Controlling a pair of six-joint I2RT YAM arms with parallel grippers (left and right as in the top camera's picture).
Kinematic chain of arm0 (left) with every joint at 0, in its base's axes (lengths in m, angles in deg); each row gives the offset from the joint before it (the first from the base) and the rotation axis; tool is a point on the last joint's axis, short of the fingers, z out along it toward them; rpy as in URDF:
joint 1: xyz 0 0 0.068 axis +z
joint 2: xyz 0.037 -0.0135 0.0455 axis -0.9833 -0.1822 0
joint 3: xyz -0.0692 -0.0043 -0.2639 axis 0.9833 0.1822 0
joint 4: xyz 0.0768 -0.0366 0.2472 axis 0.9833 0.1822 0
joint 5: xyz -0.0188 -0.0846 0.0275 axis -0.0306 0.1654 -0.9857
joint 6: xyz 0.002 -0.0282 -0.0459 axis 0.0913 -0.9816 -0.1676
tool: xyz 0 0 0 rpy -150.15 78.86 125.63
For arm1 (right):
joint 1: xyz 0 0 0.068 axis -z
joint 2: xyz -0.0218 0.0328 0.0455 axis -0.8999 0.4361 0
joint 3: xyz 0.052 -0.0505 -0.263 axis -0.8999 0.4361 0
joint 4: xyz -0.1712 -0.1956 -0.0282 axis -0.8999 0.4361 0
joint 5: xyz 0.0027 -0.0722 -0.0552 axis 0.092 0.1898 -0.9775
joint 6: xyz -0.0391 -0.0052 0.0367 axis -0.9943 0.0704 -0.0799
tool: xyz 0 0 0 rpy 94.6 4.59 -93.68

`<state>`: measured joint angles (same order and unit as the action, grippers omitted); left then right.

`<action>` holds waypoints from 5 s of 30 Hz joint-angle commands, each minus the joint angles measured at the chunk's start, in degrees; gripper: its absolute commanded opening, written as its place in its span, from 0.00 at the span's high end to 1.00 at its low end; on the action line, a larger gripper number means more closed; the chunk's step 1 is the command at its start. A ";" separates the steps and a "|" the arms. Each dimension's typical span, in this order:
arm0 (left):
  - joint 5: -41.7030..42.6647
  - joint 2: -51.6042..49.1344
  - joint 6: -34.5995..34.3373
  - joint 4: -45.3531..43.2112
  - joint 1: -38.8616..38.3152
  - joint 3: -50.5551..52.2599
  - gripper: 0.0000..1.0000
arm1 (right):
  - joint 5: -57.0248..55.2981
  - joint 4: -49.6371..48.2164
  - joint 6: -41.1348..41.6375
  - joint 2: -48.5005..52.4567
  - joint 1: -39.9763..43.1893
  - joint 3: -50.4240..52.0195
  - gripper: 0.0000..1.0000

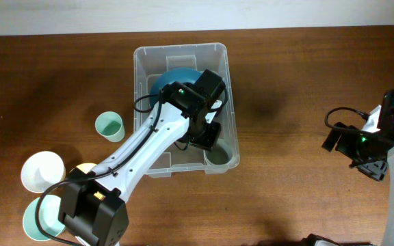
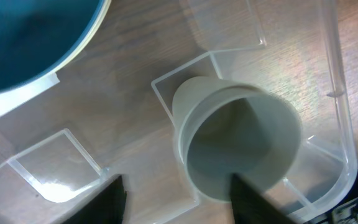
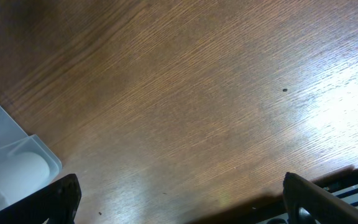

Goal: Pack container
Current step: 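Open the left gripper and withdraw it from the bin, then grip the mint-green cup with the left gripper, then carry the mint-green cup into the bin and nest it on the grey cup, then open the left gripper and withdraw it to the left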

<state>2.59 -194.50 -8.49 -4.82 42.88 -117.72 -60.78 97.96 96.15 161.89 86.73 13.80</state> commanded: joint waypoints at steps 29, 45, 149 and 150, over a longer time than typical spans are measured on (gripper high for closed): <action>-3.37 9.57 6.91 -4.50 47.69 8.20 0.21 | -0.74 0.17 -0.61 -0.07 0.31 0.09 0.01; -1.07 -5.42 8.98 -12.09 47.93 11.80 0.26 | -0.76 0.22 -0.61 -0.07 0.31 0.09 0.01; -2.51 12.37 -7.15 0.90 50.14 19.56 0.01 | -0.72 0.22 -0.59 -0.07 0.31 0.09 0.01; -2.54 12.37 -7.15 -0.55 50.05 21.90 0.01 | -0.72 0.22 -0.59 -0.07 0.31 0.09 0.01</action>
<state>-2.78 -181.95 -14.85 -3.00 93.26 -101.41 -60.97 98.18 96.17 161.89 86.73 13.80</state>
